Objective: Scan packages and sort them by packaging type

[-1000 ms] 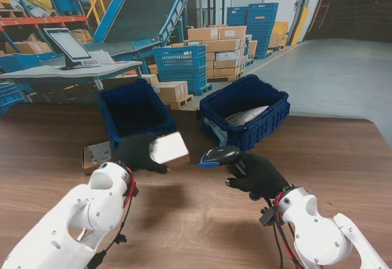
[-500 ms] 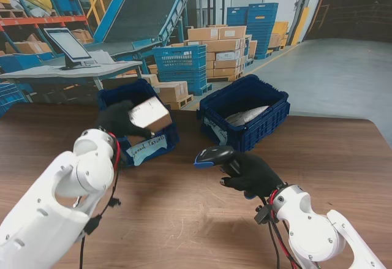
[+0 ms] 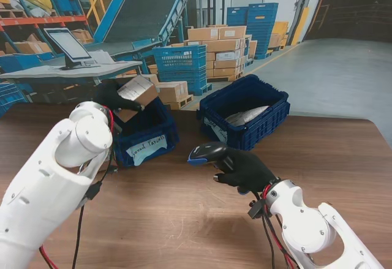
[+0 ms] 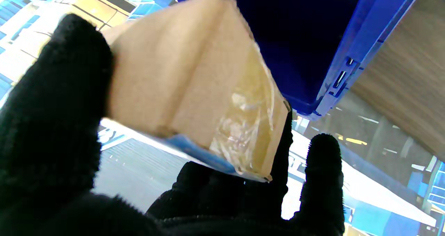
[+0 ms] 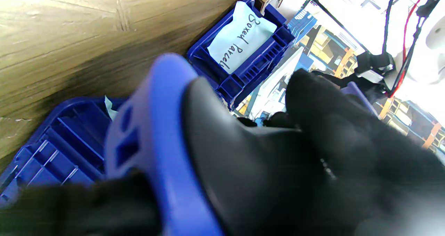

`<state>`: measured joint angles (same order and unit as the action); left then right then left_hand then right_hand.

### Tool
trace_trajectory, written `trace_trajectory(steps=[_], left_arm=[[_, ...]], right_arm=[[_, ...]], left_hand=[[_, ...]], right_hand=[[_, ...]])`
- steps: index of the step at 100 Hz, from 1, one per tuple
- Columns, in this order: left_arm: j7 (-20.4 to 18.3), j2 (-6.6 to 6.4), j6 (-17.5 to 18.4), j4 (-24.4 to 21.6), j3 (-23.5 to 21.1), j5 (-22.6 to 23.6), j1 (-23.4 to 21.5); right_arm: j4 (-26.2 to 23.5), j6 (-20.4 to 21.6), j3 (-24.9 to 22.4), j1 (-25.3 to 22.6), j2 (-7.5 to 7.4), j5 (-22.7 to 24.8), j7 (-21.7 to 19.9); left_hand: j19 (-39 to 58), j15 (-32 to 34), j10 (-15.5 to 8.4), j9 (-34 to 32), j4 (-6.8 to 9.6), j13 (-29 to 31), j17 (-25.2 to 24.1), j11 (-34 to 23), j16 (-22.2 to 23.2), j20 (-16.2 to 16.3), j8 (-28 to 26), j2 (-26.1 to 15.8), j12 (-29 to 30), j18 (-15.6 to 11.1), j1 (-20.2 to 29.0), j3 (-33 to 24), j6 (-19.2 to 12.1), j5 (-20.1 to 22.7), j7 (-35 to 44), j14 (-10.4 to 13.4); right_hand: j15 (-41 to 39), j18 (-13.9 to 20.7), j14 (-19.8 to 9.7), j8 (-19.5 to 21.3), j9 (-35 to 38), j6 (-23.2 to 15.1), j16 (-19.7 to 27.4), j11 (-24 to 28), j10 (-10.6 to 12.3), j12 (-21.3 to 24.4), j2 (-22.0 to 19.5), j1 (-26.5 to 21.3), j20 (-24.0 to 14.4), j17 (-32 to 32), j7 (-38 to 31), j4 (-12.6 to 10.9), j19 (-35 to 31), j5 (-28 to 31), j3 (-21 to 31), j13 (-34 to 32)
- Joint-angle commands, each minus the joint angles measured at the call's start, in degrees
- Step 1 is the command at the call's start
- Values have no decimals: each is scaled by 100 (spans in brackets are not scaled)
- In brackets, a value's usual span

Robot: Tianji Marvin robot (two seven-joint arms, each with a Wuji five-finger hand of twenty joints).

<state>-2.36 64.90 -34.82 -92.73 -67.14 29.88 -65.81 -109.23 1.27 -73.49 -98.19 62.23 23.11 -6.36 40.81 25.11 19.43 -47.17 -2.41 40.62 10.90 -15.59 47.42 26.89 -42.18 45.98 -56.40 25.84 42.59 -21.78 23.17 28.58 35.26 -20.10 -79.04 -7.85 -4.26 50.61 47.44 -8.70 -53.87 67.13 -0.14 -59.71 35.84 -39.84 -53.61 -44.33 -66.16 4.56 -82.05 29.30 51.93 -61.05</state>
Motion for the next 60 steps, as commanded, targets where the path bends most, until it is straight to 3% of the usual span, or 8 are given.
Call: trace_trajectory(steps=[1, 34, 60], left_arm=[[-138, 68, -42, 112, 76, -55, 189], [-96, 167, -401, 854, 485, -213, 941], [-490, 85, -754, 1123, 662, -188, 1308]], right_arm=[[-17, 33, 29, 8, 66, -16, -33], [-6, 31, 42, 58, 44, -24, -142], [69, 82, 107, 140, 49, -71, -129]], left_hand=[[164, 679, -799, -664, 336, 514, -62, -736, 94, 75, -390, -1097, -392, 176, 1922, -1691, -1403, 586, 1995, 81], [148, 610, -792, -648, 336, 490, -70, -665, 32, 72, -400, -1135, -343, 170, 1915, -1659, -1404, 576, 1952, 87], [134, 587, -764, -630, 333, 459, -94, -624, 13, 73, -375, -1219, -323, 174, 1906, -1590, -1386, 579, 1885, 70]], right_hand=[[-341, 11, -451, 4, 96, -313, -222, 77, -192, -73, -141, -463, -22, -23, -10, 5, -82, 42, 191, -398], [-339, 0, -454, 4, 96, -313, -222, 76, -192, -73, -146, -464, -22, -17, -10, 7, -83, 42, 187, -390], [-340, 6, -449, 4, 96, -313, -221, 76, -192, -74, -148, -466, -21, -17, -10, 5, -81, 42, 184, -389]])
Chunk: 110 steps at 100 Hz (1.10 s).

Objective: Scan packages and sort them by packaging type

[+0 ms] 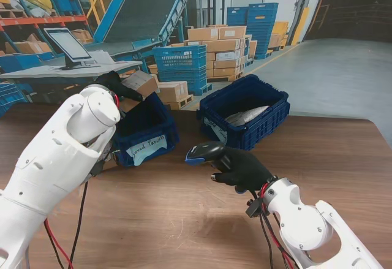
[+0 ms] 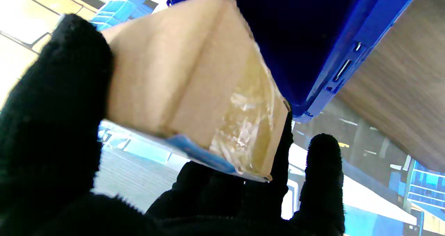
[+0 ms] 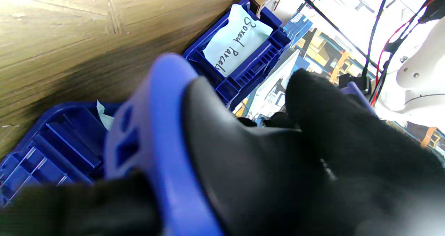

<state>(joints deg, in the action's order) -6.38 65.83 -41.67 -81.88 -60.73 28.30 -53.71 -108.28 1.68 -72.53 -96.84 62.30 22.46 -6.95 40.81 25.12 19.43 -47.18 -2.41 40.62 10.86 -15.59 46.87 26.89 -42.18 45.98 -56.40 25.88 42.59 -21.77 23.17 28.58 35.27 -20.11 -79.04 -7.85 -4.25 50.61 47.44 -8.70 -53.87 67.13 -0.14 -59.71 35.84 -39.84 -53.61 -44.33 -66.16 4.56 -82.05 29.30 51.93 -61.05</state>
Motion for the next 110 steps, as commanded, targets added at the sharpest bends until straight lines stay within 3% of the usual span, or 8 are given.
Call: trace_trajectory(steps=[1, 26, 32, 46, 50, 66, 90, 110], left_arm=[[-101, -10, -84, 48, 29, -34, 108], [-406, -76, -274, 284, 220, -63, 351], [-474, -91, -302, 299, 240, -105, 376], [-542, -108, -330, 363, 345, -69, 439], [-590, -121, -346, 374, 384, -55, 465], [-813, -178, -426, 395, 535, -50, 582], [-1066, -253, -535, 365, 703, -37, 698], [-1233, -308, -554, 322, 807, 11, 736]], right_arm=[[-24, 43, 13, 7, 43, -7, -72], [-35, 45, -4, 9, 37, -18, -103], [-45, 37, -11, 4, 37, -17, -104], [-56, 48, -24, -3, 35, -18, -111], [-61, 49, -30, -8, 34, -15, -114], [-92, 45, -61, -46, 34, -13, -115], [-138, 20, -101, -113, 33, -28, -118], [-192, 6, -147, -184, 32, -24, -119]], left_hand=[[133, 583, -762, -625, 332, 455, -90, -619, 66, 73, -370, -1225, -321, 171, 1903, -1585, -1384, 578, 1876, 69], [74, 457, -698, -493, 363, 325, -150, -480, -1, 62, -222, -1272, -259, 181, 1692, -1393, -1306, 530, 1618, 42], [0, 380, -630, -84, 429, 228, -196, -1003, -44, 74, -247, -1230, 167, 192, 1479, -1287, -1231, 480, 1360, 21], [-109, 275, -552, 409, 424, 21, -291, -1332, -79, 82, -199, -1303, 722, 219, 1108, -1274, -1082, 428, 864, 10], [-162, 248, -532, 557, 421, -39, -321, -1494, -85, 96, -264, -1379, 1264, 224, 975, -1307, -1027, 427, 623, 8], [-479, -60, -376, 1107, 650, -522, -548, -1244, -216, 50, 226, -1973, 1743, 245, 324, -1022, -700, 289, -432, -79], [-979, -460, -185, 1913, 235, -1169, -824, -625, -432, 106, 1239, -2267, 2092, 307, -239, -363, -293, 149, -2146, -204], [-1298, -779, -45, 2281, 133, -1509, -977, -128, -657, 121, 1772, -2520, 2417, 335, -524, 42, -102, 71, -2981, -309]], right_hand=[[-339, 5, -450, 4, 96, -313, -221, 76, -192, -74, -147, -467, -21, -17, -10, 4, -81, 42, 185, -388], [-338, 14, -462, 4, 96, -311, -220, 75, -192, -74, -149, -468, -21, -12, -10, 4, -79, 41, 185, -390], [-338, 14, -463, 4, 96, -311, -220, 75, -192, -74, -155, -464, -21, -11, -10, 5, -79, 41, 182, -390], [-348, 11, -447, 4, 96, -311, -224, 75, -192, -74, -151, -464, -22, -9, -9, 3, -80, 41, 185, -388], [-347, 10, -451, 4, 96, -311, -224, 75, -192, -74, -152, -461, -22, -8, -9, 3, -80, 42, 184, -388], [-347, 13, -455, 4, 96, -311, -223, 75, -192, -74, -151, -466, -23, -12, -9, 2, -82, 42, 184, -390], [-347, 14, -457, 4, 98, -311, -223, 79, -207, -78, -148, -466, -22, -13, -9, 2, -82, 42, 183, -393], [-350, 11, -452, 4, 98, -311, -224, 77, -208, -81, -147, -468, -22, -13, -9, 3, -83, 42, 182, -393]])
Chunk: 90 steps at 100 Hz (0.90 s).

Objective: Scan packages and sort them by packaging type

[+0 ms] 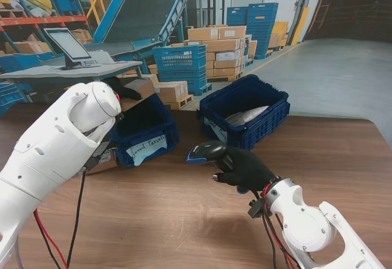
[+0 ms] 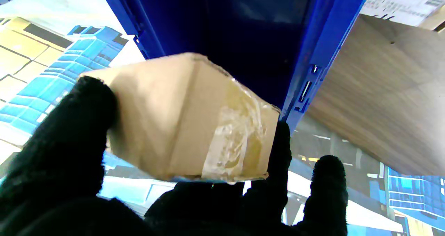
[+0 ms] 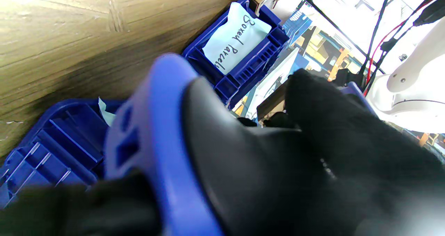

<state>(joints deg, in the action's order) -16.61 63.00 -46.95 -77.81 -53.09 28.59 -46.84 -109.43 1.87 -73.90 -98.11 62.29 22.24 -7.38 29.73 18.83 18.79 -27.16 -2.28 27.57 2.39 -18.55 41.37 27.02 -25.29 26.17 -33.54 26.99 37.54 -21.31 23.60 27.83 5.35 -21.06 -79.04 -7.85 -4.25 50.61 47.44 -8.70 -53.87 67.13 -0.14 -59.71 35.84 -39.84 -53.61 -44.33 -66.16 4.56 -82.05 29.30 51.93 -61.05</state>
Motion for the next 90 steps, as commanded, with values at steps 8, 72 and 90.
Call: trace_trajectory(steps=[8, 72, 90], left_arm=[[-337, -62, -17, -110, 83, -26, 74], [-1174, -258, 0, 141, 722, -261, 653], [-1161, -262, 8, 88, 704, -237, 606]], right_arm=[[-93, -19, -23, -78, 34, -4, -71], [-141, -68, -121, -141, 47, -84, -51], [-160, -86, -156, -193, 47, -94, -54]], left_hand=[[-324, -299, 53, 405, 121, -337, -175, 385, -236, 130, 280, -689, 274, 228, -78, 227, -116, 17, -100, -266], [-1325, -1402, 319, 1252, 276, -1552, -548, 1610, -1689, 147, 855, -1498, 1237, 154, 73, 1664, 112, -611, -340, -431], [-1368, -1380, 272, 1213, 299, -1563, -537, 1579, -1775, 166, 843, -1523, 1266, 147, 138, 1697, -10, -577, -301, -415]], right_hand=[[-351, 9, -449, 4, 98, -311, -224, 77, -207, -81, -149, -473, -22, -11, -9, 2, -82, 42, 183, -393], [-350, 4, -447, 4, 96, -311, -224, 73, -198, -88, -147, -470, -24, -15, -9, 2, -86, 42, 183, -389], [-351, 8, -443, 4, 96, -311, -225, 72, -198, -88, -148, -477, -23, -8, -9, 0, -83, 42, 180, -388]])
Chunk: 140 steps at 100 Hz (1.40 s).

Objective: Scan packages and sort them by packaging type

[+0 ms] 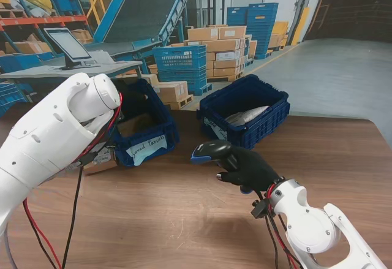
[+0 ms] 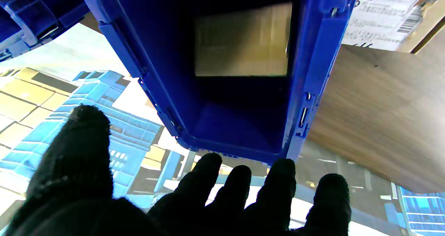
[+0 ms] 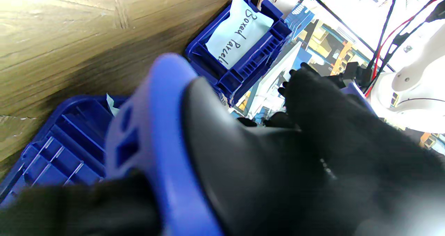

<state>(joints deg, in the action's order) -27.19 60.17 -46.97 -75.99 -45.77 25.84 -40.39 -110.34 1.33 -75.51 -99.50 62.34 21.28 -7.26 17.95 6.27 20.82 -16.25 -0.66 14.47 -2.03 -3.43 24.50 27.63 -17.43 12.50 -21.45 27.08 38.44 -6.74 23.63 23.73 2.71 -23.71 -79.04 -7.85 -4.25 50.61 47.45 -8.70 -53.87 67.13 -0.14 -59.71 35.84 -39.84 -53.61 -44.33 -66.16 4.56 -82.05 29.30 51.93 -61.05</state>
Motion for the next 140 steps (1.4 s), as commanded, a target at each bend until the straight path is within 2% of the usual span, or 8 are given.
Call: trace_trajectory(steps=[1, 16, 31, 42, 69, 108, 123, 140], left_arm=[[-107, 15, 11, -110, -36, 53, -49], [-262, -98, 39, -482, -267, 425, -291], [-759, -296, 170, -1077, -765, 1141, -764], [-1174, -394, 366, -1649, -1456, 1799, -1408], [-1716, -372, 1285, -2834, -3188, 2822, -3142], [-1133, -293, 2174, -3448, -4595, 2390, -5024], [-458, -206, 2483, -3193, -4798, 1934, -5433], [43, -136, 2801, -2608, -4794, 1506, -5461]], right_arm=[[-70, -33, 5, -55, 43, 1, -64], [-76, -32, 20, -57, 57, 14, 6], [-128, -50, 25, -94, 79, 37, 118], [-168, -41, 31, -127, 93, 63, 200], [-297, -39, 78, -215, 131, 169, 422], [-359, -136, 266, -70, 149, 312, 533], [-291, -123, 386, 36, 150, 326, 544], [-221, -158, 490, 174, 134, 331, 452]], left_hand=[[-192, -119, 67, 117, 138, -245, -95, 66, -90, 106, 55, -158, 57, 138, 51, 243, -19, -161, -33, -153], [-199, -75, 35, 30, 154, -184, -55, 39, -116, 130, 32, -176, 55, 126, 111, 260, -93, -85, 9, -136], [-208, -61, 6, -31, 165, -149, -23, 30, -144, 143, 17, -214, 55, 122, 137, 286, -119, -57, 24, -102], [-223, -68, -1, -67, 173, -140, -12, 28, -177, 145, 6, -231, 58, 110, 158, 306, -141, -33, 34, -93], [-241, -71, 7, -109, 191, -142, 33, 30, -247, 144, -14, -274, 66, 119, 187, 353, -176, -5, 43, -109], [-234, -33, -25, -206, 218, -82, 80, 11, -304, 121, -37, -358, 65, 84, 236, 416, -214, 43, 57, -63], [-166, 20, -21, -413, 234, 45, 195, -47, -304, 119, -53, -392, 42, 49, 277, 411, -226, 153, 93, -3], [-125, -32, -35, -380, 258, -11, 211, -6, -370, 59, -53, -455, 45, -45, 282, 412, -202, 125, 72, 75]], right_hand=[[-351, 8, -442, 4, 96, -311, -225, 72, -198, -88, -147, -477, -23, -8, -9, 0, -83, 42, 180, -388], [-349, 6, -449, 4, 96, -311, -224, 72, -198, -89, -150, -470, -24, -10, -9, 2, -85, 42, 177, -390], [-348, 9, -448, 4, 96, -307, -224, 72, -198, -89, -148, -471, -24, -11, -8, 1, -84, 40, 180, -388], [-349, 0, -447, 4, 96, -307, -224, 71, -198, -89, -156, -467, -25, -10, -8, 3, -86, 40, 176, -389], [-347, 4, -454, 3, 97, -303, -223, 71, -198, -89, -147, -475, -25, -14, -6, 1, -87, 42, 178, -393], [-347, 7, -450, 4, 97, -298, -223, 71, -198, -89, -147, -476, -24, -9, -3, 1, -85, 43, 172, -392], [-347, 11, -448, 5, 97, -298, -223, 71, -198, -89, -142, -476, -23, -12, -3, 1, -84, 44, 173, -391], [-345, 6, -451, 5, 97, -298, -222, 71, -198, -89, -147, -474, -23, -17, -3, 1, -86, 44, 173, -392]])
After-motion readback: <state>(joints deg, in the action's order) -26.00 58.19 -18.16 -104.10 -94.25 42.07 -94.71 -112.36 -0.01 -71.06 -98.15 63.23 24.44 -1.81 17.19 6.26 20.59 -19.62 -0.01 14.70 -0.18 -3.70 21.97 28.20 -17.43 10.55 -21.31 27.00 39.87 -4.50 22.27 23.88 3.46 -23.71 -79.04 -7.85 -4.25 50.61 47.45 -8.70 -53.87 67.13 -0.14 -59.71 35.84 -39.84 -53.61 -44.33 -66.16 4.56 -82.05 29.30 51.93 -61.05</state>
